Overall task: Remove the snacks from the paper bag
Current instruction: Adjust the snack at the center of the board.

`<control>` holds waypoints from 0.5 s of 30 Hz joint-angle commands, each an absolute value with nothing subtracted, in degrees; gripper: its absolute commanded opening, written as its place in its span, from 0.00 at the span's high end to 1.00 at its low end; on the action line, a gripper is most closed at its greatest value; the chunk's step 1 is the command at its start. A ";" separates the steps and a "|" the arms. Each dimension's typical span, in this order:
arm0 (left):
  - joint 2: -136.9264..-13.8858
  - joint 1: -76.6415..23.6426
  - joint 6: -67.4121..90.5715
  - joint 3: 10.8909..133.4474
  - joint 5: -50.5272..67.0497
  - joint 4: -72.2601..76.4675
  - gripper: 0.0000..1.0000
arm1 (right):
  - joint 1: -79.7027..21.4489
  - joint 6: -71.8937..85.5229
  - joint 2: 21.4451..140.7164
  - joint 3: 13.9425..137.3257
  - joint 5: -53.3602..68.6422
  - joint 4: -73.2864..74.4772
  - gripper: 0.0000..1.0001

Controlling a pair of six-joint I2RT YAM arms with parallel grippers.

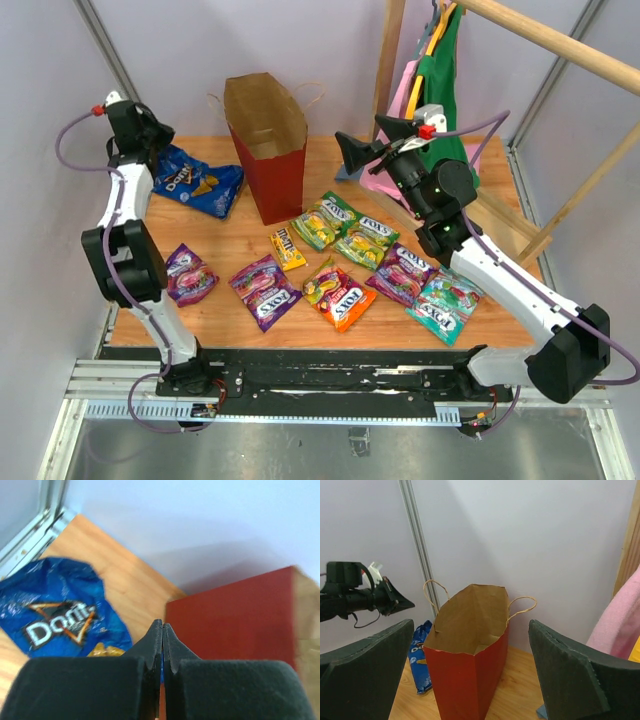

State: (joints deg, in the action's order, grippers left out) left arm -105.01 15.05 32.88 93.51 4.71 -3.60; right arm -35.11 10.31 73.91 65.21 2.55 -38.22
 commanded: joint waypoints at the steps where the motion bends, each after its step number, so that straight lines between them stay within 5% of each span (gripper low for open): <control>1: -112.72 17.57 35.09 91.24 4.81 -5.81 1.00 | -34.26 10.75 72.25 64.69 2.61 -39.71 0.02; 15: -148.50 18.37 40.91 128.08 7.74 -18.24 0.99 | -34.18 9.75 71.97 63.45 0.89 -39.99 0.01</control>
